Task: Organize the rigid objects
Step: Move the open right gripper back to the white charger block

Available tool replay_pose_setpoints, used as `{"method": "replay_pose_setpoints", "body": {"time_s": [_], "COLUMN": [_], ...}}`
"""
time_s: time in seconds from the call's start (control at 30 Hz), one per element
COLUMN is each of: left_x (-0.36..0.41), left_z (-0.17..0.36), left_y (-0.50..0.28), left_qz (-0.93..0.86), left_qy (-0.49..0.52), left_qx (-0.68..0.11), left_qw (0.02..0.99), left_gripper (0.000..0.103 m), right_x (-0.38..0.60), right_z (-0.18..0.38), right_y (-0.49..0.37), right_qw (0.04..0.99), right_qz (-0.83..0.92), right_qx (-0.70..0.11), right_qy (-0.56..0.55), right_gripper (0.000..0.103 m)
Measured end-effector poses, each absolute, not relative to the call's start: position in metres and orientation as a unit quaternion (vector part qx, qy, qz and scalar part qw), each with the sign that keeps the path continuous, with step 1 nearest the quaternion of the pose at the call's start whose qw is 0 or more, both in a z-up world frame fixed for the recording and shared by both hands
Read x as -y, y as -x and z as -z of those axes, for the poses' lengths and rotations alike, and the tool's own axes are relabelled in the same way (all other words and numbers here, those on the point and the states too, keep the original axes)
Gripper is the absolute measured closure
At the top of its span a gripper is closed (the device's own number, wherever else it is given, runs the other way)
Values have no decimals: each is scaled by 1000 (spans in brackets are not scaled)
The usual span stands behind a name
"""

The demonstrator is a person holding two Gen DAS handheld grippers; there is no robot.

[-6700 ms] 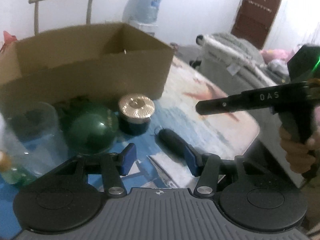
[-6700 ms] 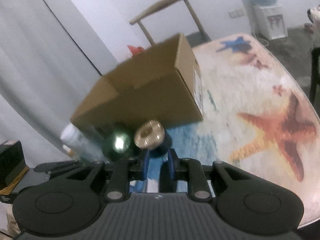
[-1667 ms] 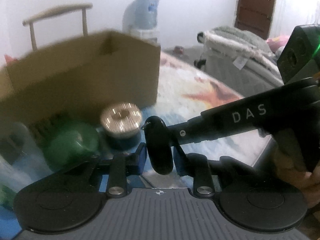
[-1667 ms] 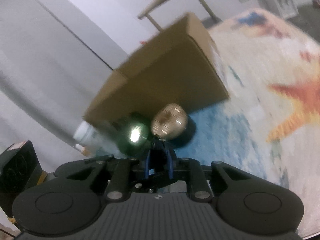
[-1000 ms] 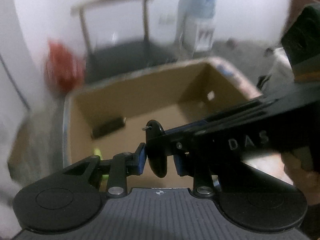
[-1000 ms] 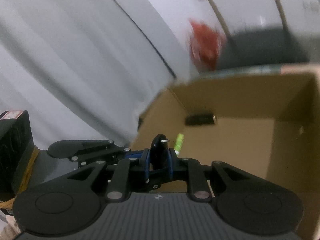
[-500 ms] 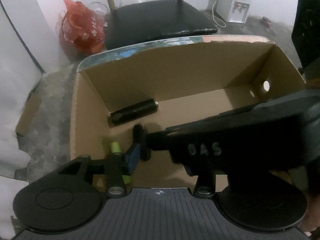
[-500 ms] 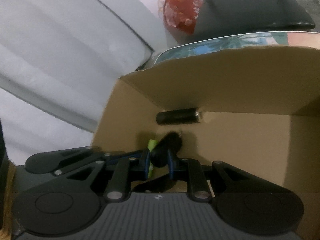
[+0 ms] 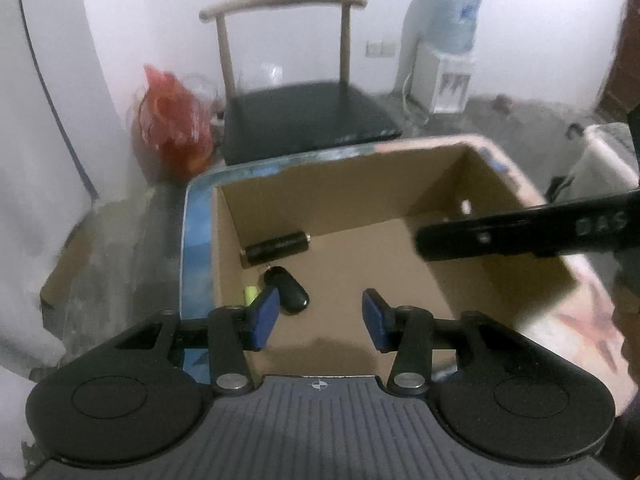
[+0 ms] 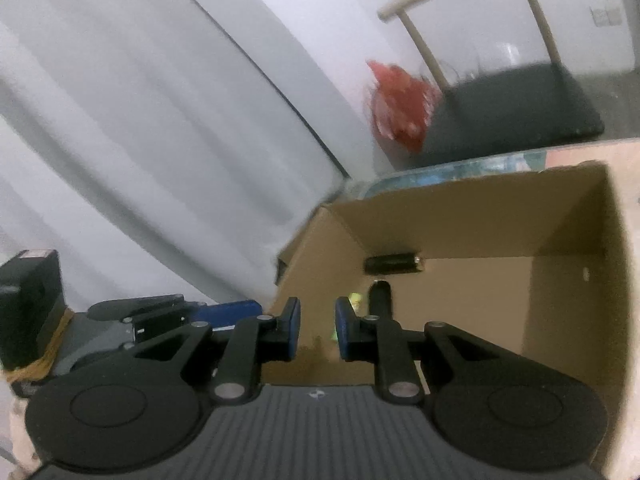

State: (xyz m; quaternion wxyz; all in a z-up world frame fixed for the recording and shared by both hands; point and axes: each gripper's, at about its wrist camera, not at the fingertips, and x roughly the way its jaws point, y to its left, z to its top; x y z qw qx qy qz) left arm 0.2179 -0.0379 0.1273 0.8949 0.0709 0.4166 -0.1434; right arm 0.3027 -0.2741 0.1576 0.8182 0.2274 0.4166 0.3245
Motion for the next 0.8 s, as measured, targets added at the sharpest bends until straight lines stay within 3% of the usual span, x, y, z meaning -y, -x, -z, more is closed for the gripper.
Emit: {"method": "replay_pose_setpoints", "body": {"time_s": [0.2, 0.37, 0.8], "left_x": [16, -7, -2], "left_z": [-138, -104, -5], "left_y": [-147, -100, -80], "left_qz": [176, 181, 170], "left_qy": [-33, 24, 25], "left_qx": [-370, -365, -407], "left_qw": [912, 913, 897], "left_gripper": [51, 51, 51], "right_x": [294, 295, 232], "right_z": [-174, -154, -56], "right_y": [-230, -180, -160], "right_qw": [831, 833, 789], "right_qz": [-357, -370, -347], "right_qx": [-353, -321, -453], "right_qy": [-240, -256, -229], "right_gripper": [80, 79, 79]}}
